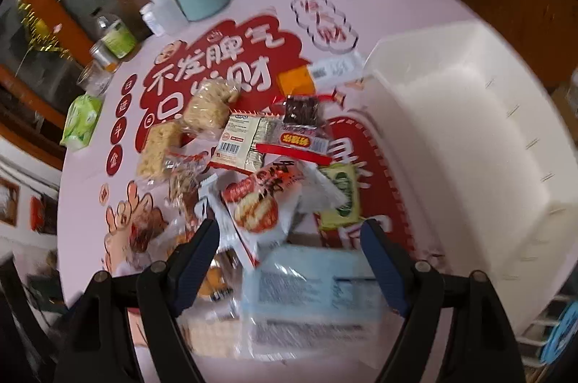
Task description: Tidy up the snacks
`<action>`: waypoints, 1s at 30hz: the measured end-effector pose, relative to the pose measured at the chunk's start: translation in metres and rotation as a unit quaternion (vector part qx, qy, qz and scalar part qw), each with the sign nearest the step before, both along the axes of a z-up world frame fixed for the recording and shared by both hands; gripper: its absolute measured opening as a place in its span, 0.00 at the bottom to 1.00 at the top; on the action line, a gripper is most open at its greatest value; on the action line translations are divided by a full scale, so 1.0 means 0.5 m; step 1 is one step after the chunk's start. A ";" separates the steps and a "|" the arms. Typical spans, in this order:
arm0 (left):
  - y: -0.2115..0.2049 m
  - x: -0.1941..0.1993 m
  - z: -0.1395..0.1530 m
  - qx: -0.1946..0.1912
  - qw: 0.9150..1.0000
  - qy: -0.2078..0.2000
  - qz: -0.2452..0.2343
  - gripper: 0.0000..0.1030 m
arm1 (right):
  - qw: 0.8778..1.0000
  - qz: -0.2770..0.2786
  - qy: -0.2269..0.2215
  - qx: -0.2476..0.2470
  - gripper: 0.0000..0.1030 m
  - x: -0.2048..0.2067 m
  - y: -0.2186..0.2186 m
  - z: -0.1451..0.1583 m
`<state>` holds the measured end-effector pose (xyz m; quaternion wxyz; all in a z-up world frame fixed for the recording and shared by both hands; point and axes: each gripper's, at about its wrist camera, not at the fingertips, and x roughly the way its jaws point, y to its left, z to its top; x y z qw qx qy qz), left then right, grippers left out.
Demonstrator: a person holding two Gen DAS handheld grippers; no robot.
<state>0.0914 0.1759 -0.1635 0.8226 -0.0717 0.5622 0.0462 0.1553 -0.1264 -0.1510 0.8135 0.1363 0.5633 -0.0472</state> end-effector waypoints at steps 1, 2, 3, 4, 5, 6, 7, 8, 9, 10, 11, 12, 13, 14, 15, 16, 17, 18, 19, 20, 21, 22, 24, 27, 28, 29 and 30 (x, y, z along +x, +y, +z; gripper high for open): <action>0.005 0.008 -0.019 -0.001 1.000 0.009 0.012 0.94 | 1.000 -0.008 0.011 0.008 0.79 0.011 -0.003 -0.017; 0.009 0.015 -0.038 -0.005 1.000 0.016 0.024 0.94 | 0.999 -0.017 0.021 0.019 0.79 0.024 -0.007 -0.035; 0.011 0.018 -0.047 -0.008 0.999 0.020 0.031 0.94 | 0.998 -0.028 0.036 0.039 0.79 0.042 -0.012 -0.062; 0.014 0.023 -0.061 -0.013 0.999 0.027 0.043 0.94 | 0.997 -0.036 0.048 0.047 0.79 0.051 -0.015 -0.079; 0.016 0.027 -0.074 -0.020 0.998 0.032 0.054 0.94 | 0.996 -0.046 0.059 0.057 0.79 0.060 -0.019 -0.096; 0.018 0.030 -0.086 -0.026 0.997 0.039 0.066 0.94 | 0.994 -0.051 0.066 0.065 0.79 0.064 -0.021 -0.105; 0.020 0.032 -0.093 -0.030 0.996 0.044 0.074 0.94 | 0.993 -0.060 0.072 0.073 0.79 0.071 -0.023 -0.120; 0.020 0.034 -0.104 -0.034 0.995 0.047 0.085 0.94 | 0.993 -0.063 0.073 0.074 0.79 0.074 -0.023 -0.122; 0.020 0.036 -0.114 -0.036 0.994 0.052 0.094 0.94 | 0.992 -0.066 0.073 0.074 0.79 0.079 -0.022 -0.127; 0.019 0.038 -0.122 -0.037 0.993 0.054 0.100 0.94 | 0.992 -0.066 0.071 0.075 0.79 0.083 -0.020 -0.128; 0.018 0.039 -0.128 -0.039 0.992 0.058 0.106 0.94 | 0.993 -0.065 0.073 0.073 0.79 0.087 -0.018 -0.128; 0.016 0.039 -0.137 -0.039 0.991 0.061 0.114 0.94 | 0.992 -0.061 0.082 0.069 0.79 0.090 -0.014 -0.132; 0.013 0.039 -0.145 -0.041 0.989 0.066 0.122 0.94 | 0.992 -0.059 0.090 0.069 0.79 0.093 -0.013 -0.136; 0.010 0.038 -0.151 -0.044 0.988 0.070 0.128 0.94 | 0.991 -0.061 0.099 0.071 0.79 0.095 -0.014 -0.143; 0.006 0.038 -0.158 -0.048 0.987 0.075 0.134 0.94 | 0.991 -0.062 0.095 0.071 0.79 0.093 -0.015 -0.142; 0.003 0.038 -0.165 -0.053 0.985 0.081 0.140 0.94 | 0.991 -0.061 0.096 0.068 0.79 0.093 -0.015 -0.141; -0.001 0.037 -0.172 -0.055 0.984 0.088 0.145 0.94 | 0.991 -0.058 0.097 0.069 0.79 0.095 -0.014 -0.142; -0.004 0.037 -0.175 -0.056 0.983 0.092 0.149 0.93 | 0.992 -0.052 0.098 0.065 0.79 0.098 -0.010 -0.142; -0.009 0.036 -0.179 -0.061 0.982 0.095 0.153 0.93 | 0.992 -0.048 0.099 0.062 0.79 0.101 -0.009 -0.142; -0.011 0.035 -0.181 -0.063 0.981 0.097 0.155 0.93 | 0.992 -0.041 0.101 0.055 0.79 0.105 -0.004 -0.142; -0.016 0.035 -0.184 -0.062 0.980 0.100 0.158 0.93 | 0.993 -0.034 0.101 0.050 0.80 0.108 0.001 -0.143; -0.021 0.037 -0.188 -0.062 0.980 0.104 0.160 0.93 | 0.994 -0.026 0.102 0.044 0.82 0.112 0.007 -0.144; -0.025 0.037 -0.195 -0.063 0.978 0.110 0.166 0.89 | 0.994 -0.017 0.103 0.035 0.84 0.117 0.015 -0.146; -0.035 0.036 -0.198 -0.055 0.978 0.105 0.173 0.87 | 0.994 -0.003 0.107 0.024 0.87 0.121 0.025 -0.151; -0.035 0.038 -0.196 -0.054 0.978 0.105 0.174 0.85 | 0.994 0.008 0.109 0.013 0.87 0.121 0.033 -0.152; -0.037 0.038 -0.195 -0.051 0.978 0.103 0.176 0.84 | 0.994 0.013 0.110 0.008 0.87 0.123 0.038 -0.154; -0.038 0.037 -0.194 -0.046 0.977 0.103 0.179 0.79 | 0.994 0.026 0.109 0.009 0.82 0.122 0.044 -0.156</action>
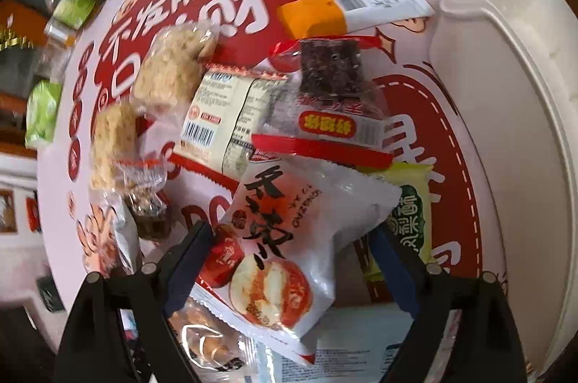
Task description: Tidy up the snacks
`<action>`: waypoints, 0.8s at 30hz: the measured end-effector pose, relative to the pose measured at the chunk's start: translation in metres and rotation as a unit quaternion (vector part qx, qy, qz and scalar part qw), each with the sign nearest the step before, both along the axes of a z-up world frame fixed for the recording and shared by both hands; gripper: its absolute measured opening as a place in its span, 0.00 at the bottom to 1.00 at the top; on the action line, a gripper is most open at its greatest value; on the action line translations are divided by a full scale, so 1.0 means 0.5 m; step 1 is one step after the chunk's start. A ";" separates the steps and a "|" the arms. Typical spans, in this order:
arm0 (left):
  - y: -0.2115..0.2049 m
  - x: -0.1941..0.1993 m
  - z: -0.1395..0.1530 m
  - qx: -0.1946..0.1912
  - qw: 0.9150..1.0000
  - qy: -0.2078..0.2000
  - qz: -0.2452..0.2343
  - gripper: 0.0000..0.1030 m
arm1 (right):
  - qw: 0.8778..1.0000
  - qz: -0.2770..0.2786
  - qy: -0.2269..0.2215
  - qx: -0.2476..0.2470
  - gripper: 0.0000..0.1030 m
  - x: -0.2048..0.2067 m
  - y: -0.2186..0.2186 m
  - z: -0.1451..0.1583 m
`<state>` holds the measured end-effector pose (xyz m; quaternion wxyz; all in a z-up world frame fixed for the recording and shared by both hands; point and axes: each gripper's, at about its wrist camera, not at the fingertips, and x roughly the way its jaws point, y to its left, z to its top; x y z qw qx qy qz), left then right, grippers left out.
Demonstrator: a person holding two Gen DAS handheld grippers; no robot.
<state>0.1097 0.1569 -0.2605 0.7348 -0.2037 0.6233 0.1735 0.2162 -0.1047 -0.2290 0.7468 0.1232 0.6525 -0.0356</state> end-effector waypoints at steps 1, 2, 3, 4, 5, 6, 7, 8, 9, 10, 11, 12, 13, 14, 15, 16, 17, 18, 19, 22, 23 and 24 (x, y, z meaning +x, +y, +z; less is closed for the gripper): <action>0.001 -0.007 0.003 0.008 1.000 0.003 0.002 0.72 | 1.000 0.006 0.005 0.011 0.65 -0.001 0.002 -0.005; -0.004 -0.013 0.007 0.017 1.000 0.005 0.001 0.67 | 1.000 0.010 0.013 0.024 0.63 -0.004 0.001 -0.014; -0.005 -0.016 0.011 0.026 1.000 0.006 -0.004 0.56 | 1.000 0.010 0.008 0.027 0.60 -0.007 -0.003 -0.013; -0.009 -0.017 0.015 0.033 0.999 0.007 -0.012 0.42 | 1.000 0.015 0.004 0.025 0.53 -0.009 -0.005 -0.012; -0.012 -0.018 0.019 0.035 0.999 0.005 -0.017 0.33 | 0.999 0.018 0.001 0.027 0.51 -0.012 -0.007 -0.010; -0.017 -0.017 0.022 0.032 0.999 0.001 -0.022 0.31 | 0.999 0.020 0.001 0.033 0.48 -0.016 -0.011 -0.008; -0.019 -0.017 0.023 0.023 0.999 -0.002 -0.025 0.29 | 0.999 0.021 0.000 0.043 0.47 -0.021 -0.015 -0.005; -0.020 -0.019 0.024 0.022 0.999 -0.006 -0.028 0.29 | 0.998 0.023 -0.005 0.051 0.47 -0.028 -0.021 0.002; -0.023 -0.022 0.028 0.022 0.999 -0.012 -0.032 0.28 | 0.998 0.028 -0.018 0.054 0.47 -0.039 -0.024 0.017; -0.018 -0.023 0.034 0.023 0.999 -0.014 -0.035 0.27 | 0.998 0.034 -0.029 0.054 0.47 -0.050 -0.027 0.031; -0.017 -0.029 0.038 0.025 0.999 -0.016 -0.038 0.27 | 0.997 0.039 -0.038 0.053 0.47 -0.056 -0.026 0.043; -0.007 -0.036 0.047 0.027 0.999 -0.020 -0.041 0.27 | 0.996 0.047 -0.052 0.053 0.47 -0.070 -0.028 0.062; -0.006 -0.041 0.057 0.030 0.998 -0.024 -0.044 0.27 | 0.995 0.051 -0.062 0.053 0.47 -0.081 -0.027 0.077; -0.005 -0.049 0.066 0.031 0.998 -0.028 -0.046 0.27 | 0.994 0.057 -0.072 0.054 0.47 -0.092 -0.032 0.094; -0.003 -0.057 0.079 0.032 0.998 -0.036 -0.049 0.27 | 0.993 0.065 -0.086 0.051 0.47 -0.114 -0.036 0.120; -0.004 -0.065 0.097 0.036 0.997 -0.043 -0.054 0.27 | 0.992 0.068 -0.095 0.050 0.47 -0.126 -0.038 0.133; -0.005 -0.074 0.117 0.037 0.996 -0.051 -0.060 0.27 | 0.990 0.076 -0.108 0.050 0.47 -0.142 -0.040 0.151; -0.009 -0.081 0.135 0.034 0.996 -0.059 -0.065 0.27 | 0.987 0.086 -0.125 0.046 0.47 -0.168 -0.047 0.176; -0.014 -0.090 0.156 0.032 0.995 -0.067 -0.072 0.27 | 0.986 0.092 -0.136 0.040 0.47 -0.181 -0.051 0.193; -0.027 -0.112 0.226 0.026 0.989 -0.100 -0.103 0.27 | 0.980 0.107 -0.168 0.013 0.47 -0.230 -0.080 0.243; -0.044 -0.121 0.255 0.025 0.986 -0.117 -0.119 0.27 | 0.979 0.108 -0.176 0.005 0.47 -0.237 -0.088 0.253; -0.059 -0.124 0.278 0.028 0.982 -0.130 -0.134 0.27 | 0.977 0.104 -0.188 -0.008 0.47 -0.259 -0.112 0.271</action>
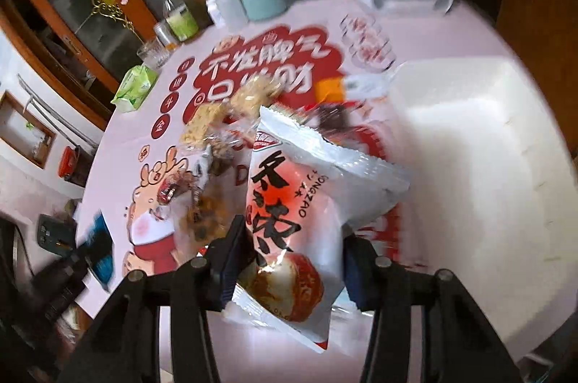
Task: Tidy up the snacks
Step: 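Carry both snacks to the white tray and open both tools to drop them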
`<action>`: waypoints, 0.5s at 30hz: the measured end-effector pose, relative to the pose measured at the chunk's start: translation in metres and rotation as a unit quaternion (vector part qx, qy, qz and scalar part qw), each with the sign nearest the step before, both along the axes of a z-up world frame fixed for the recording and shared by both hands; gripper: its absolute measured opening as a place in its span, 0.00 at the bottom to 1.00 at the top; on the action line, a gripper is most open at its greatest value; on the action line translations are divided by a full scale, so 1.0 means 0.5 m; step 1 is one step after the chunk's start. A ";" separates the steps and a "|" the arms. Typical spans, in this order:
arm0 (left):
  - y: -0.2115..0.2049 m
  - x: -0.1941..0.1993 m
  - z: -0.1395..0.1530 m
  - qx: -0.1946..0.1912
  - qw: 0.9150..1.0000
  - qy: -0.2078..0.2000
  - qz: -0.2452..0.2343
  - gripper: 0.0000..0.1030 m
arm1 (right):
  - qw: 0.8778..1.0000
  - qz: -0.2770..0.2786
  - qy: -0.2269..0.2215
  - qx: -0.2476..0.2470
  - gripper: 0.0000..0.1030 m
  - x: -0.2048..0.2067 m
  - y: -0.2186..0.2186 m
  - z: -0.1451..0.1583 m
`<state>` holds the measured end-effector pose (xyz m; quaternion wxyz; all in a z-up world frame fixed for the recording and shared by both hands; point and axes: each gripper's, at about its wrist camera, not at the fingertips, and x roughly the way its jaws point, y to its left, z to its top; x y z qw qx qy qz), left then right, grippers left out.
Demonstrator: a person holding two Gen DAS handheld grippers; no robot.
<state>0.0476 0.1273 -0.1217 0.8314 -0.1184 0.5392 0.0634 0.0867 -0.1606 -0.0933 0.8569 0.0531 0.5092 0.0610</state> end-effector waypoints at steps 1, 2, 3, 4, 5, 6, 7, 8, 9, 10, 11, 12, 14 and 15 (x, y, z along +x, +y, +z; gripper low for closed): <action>-0.014 0.001 0.024 0.006 1.000 -0.011 -0.015 0.27 | 1.000 -0.005 -0.007 -0.007 0.47 -0.010 -0.018 0.009; -0.036 0.002 0.042 0.012 0.999 -0.020 -0.031 0.27 | 1.000 -0.015 -0.014 -0.018 0.47 -0.022 -0.041 0.018; -0.059 0.000 0.067 0.016 0.998 -0.030 -0.049 0.27 | 0.999 -0.023 -0.018 -0.025 0.47 -0.034 -0.058 0.023; -0.088 0.003 0.091 0.019 0.996 -0.045 -0.070 0.27 | 0.998 -0.036 -0.022 -0.036 0.47 -0.045 -0.084 0.030; -0.117 0.002 0.113 0.020 0.994 -0.058 -0.090 0.27 | 0.998 -0.045 -0.024 -0.043 0.47 -0.048 -0.099 0.033; -0.147 0.005 0.134 0.021 0.991 -0.071 -0.111 0.27 | 0.996 -0.062 -0.029 -0.053 0.47 -0.058 -0.130 0.041; -0.169 0.010 0.146 0.020 0.989 -0.079 -0.126 0.27 | 0.995 -0.073 -0.033 -0.057 0.47 -0.065 -0.150 0.047; -0.196 0.011 0.159 0.018 0.986 -0.086 -0.143 0.27 | 0.994 -0.084 -0.038 -0.062 0.47 -0.072 -0.172 0.055; -0.234 0.014 0.174 0.014 0.982 -0.094 -0.165 0.27 | 0.993 -0.094 -0.041 -0.066 0.47 -0.076 -0.192 0.060; -0.266 0.018 0.185 0.011 0.978 -0.099 -0.183 0.27 | 0.992 -0.100 -0.043 -0.068 0.47 -0.081 -0.204 0.065; -0.304 0.021 0.197 0.008 0.973 -0.106 -0.204 0.27 | 0.990 -0.108 -0.047 -0.071 0.47 -0.086 -0.223 0.071; -0.342 0.017 0.207 0.006 0.968 -0.113 -0.223 0.27 | 0.989 -0.118 -0.053 -0.077 0.48 -0.088 -0.247 0.078; -0.403 0.023 0.216 0.006 0.961 -0.122 -0.248 0.27 | 0.986 -0.128 -0.061 -0.083 0.48 -0.095 -0.272 0.086; -0.445 0.030 0.222 0.007 0.956 -0.126 -0.265 0.27 | 0.985 -0.135 -0.065 -0.088 0.48 -0.097 -0.288 0.090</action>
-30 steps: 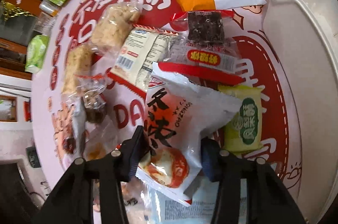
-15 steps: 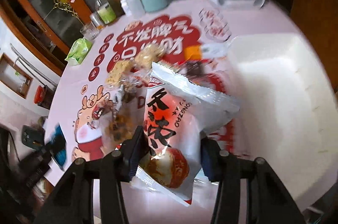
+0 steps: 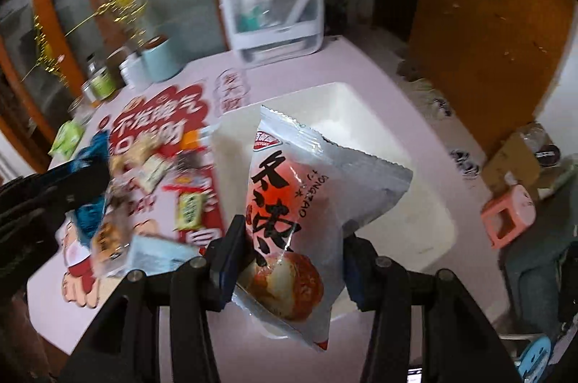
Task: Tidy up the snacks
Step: 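Carry both snacks to the white tray and open both tools to drop them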
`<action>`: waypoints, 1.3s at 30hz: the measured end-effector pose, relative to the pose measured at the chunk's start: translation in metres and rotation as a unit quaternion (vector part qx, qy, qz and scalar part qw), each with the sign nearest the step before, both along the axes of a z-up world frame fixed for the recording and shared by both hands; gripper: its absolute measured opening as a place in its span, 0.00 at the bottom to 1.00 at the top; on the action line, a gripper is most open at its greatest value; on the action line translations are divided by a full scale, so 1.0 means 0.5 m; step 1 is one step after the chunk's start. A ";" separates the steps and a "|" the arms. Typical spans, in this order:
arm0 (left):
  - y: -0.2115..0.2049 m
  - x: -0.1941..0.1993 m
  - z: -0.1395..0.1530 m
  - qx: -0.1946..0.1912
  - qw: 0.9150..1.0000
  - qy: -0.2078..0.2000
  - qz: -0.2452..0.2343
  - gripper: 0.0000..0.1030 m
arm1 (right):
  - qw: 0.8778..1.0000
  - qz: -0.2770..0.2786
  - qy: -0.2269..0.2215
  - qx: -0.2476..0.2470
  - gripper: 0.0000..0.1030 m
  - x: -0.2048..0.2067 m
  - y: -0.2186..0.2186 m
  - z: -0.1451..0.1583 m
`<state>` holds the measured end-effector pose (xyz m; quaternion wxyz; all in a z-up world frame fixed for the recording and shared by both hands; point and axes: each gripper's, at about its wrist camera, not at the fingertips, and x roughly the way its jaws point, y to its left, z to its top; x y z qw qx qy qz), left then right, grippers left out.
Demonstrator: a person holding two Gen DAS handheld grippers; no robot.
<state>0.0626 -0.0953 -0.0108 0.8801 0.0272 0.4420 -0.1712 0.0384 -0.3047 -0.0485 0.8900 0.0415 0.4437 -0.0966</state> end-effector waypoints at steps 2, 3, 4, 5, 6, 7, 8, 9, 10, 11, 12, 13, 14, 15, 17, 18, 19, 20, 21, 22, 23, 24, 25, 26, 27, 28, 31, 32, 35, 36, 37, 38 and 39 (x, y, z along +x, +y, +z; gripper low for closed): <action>-0.053 0.014 -0.002 0.004 1.000 -0.002 -0.020 0.27 | 1.000 -0.007 -0.006 -0.004 0.48 -0.004 -0.026 0.005; -0.083 0.023 -0.002 0.007 1.000 -0.003 -0.029 0.27 | 1.000 -0.011 -0.007 -0.006 0.48 -0.002 -0.040 0.005; -0.112 0.031 -0.004 0.010 0.999 -0.002 -0.037 0.27 | 1.000 -0.015 -0.007 -0.008 0.48 0.002 -0.051 0.004; -0.136 0.035 -0.006 0.011 0.999 -0.002 -0.043 0.27 | 1.000 -0.017 -0.006 -0.009 0.48 0.007 -0.062 0.003; -0.159 0.042 -0.008 0.013 0.999 -0.003 -0.049 0.27 | 1.000 -0.021 -0.008 -0.008 0.48 0.015 -0.077 0.003; -0.184 0.050 -0.011 0.018 0.998 -0.003 -0.054 0.27 | 1.000 -0.023 -0.008 -0.008 0.48 0.020 -0.086 0.003; -0.200 0.054 -0.012 0.022 0.998 -0.004 -0.057 0.27 | 1.000 -0.024 -0.009 -0.009 0.48 0.025 -0.089 0.002; -0.218 0.060 -0.014 0.025 0.998 -0.004 -0.061 0.27 | 1.000 -0.026 -0.010 -0.013 0.49 0.035 -0.099 0.001; -0.234 0.068 -0.016 0.029 0.998 -0.006 -0.064 0.27 | 0.999 -0.026 -0.009 -0.016 0.49 0.037 -0.103 -0.001; -0.246 0.076 -0.019 0.032 0.997 -0.007 -0.065 0.27 | 0.999 -0.027 -0.007 -0.019 0.49 0.042 -0.109 -0.004; -0.260 0.082 -0.022 0.037 0.997 -0.007 -0.067 0.27 | 0.999 -0.028 -0.006 -0.021 0.49 0.050 -0.114 -0.007; -0.272 0.090 -0.025 0.040 0.997 -0.007 -0.068 0.27 | 0.999 -0.027 -0.004 -0.019 0.49 0.056 -0.117 -0.010; -0.287 0.099 -0.029 0.044 0.997 -0.007 -0.069 0.27 | 1.000 -0.025 -0.001 -0.017 0.50 0.061 -0.120 -0.015; -0.295 0.105 -0.032 0.048 0.996 -0.004 -0.069 0.27 | 1.000 -0.024 0.001 -0.015 0.52 0.064 -0.123 -0.019; -0.302 0.115 -0.039 0.048 0.996 0.002 -0.070 0.28 | 1.000 -0.025 0.001 -0.015 0.59 0.068 -0.125 -0.024; -0.305 0.120 -0.041 0.047 0.997 0.005 -0.068 0.32 | 1.000 -0.024 -0.002 -0.015 0.62 0.068 -0.125 -0.026; -0.307 0.123 -0.044 0.045 0.997 0.007 -0.068 0.49 | 1.000 -0.022 -0.006 -0.014 0.64 0.068 -0.125 -0.026; -0.307 0.124 -0.044 0.045 0.997 0.006 -0.066 0.62 | 1.000 -0.019 -0.009 -0.013 0.65 0.070 -0.125 -0.026; -0.305 0.123 -0.042 0.045 0.997 0.002 -0.062 0.80 | 1.000 -0.018 -0.009 -0.012 0.66 0.071 -0.124 -0.027; -0.299 0.119 -0.037 0.043 0.997 -0.008 -0.056 0.83 | 1.000 -0.016 -0.009 -0.010 0.67 0.072 -0.123 -0.027; -0.297 0.115 -0.033 0.042 0.997 -0.016 -0.055 0.83 | 1.000 -0.014 -0.009 -0.007 0.67 0.073 -0.120 -0.026; -0.294 0.113 -0.028 0.047 0.997 -0.021 -0.057 0.83 | 1.000 -0.012 -0.008 -0.005 0.67 0.074 -0.119 -0.026; -0.294 0.111 -0.027 0.050 0.997 -0.022 -0.057 0.83 | 1.000 -0.008 -0.007 -0.003 0.67 0.075 -0.117 -0.025; -0.291 0.109 -0.025 0.054 0.997 -0.023 -0.055 0.83 | 1.000 -0.003 -0.005 0.000 0.67 0.075 -0.113 -0.026; -0.288 0.108 -0.023 0.055 0.997 -0.024 -0.054 0.83 | 1.000 0.002 -0.004 0.004 0.67 0.074 -0.109 -0.026; -0.283 0.105 -0.019 0.055 0.997 -0.025 -0.053 0.83 | 1.000 0.005 -0.003 0.006 0.67 0.074 -0.104 -0.027; -0.262 0.089 -0.009 0.052 0.997 -0.030 -0.048 0.83 | 1.000 0.023 0.000 0.011 0.67 0.067 -0.085 -0.028; -0.255 0.083 -0.006 0.050 0.997 -0.031 -0.047 0.83 | 1.000 0.028 0.000 0.010 0.67 0.065 -0.078 -0.027; -0.222 0.062 0.000 0.045 0.998 -0.030 -0.041 0.83 | 0.999 0.050 -0.001 0.008 0.67 0.054 -0.052 -0.023; -0.210 0.054 0.000 0.044 0.998 -0.029 -0.037 0.83 | 0.998 0.057 -0.001 0.008 0.67 0.051 -0.044 -0.021; -0.194 0.046 0.001 0.044 0.998 -0.028 -0.030 0.83 | 0.998 0.063 -0.002 0.009 0.67 0.048 -0.036 -0.019; -0.180 0.039 0.001 0.043 0.998 -0.027 -0.024 0.83 | 0.998 0.068 -0.003 0.009 0.67 0.045 -0.029 -0.017; -0.166 0.031 0.000 0.042 0.999 -0.026 -0.018 0.83 | 0.997 0.076 -0.005 0.010 0.67 0.041 -0.019 -0.013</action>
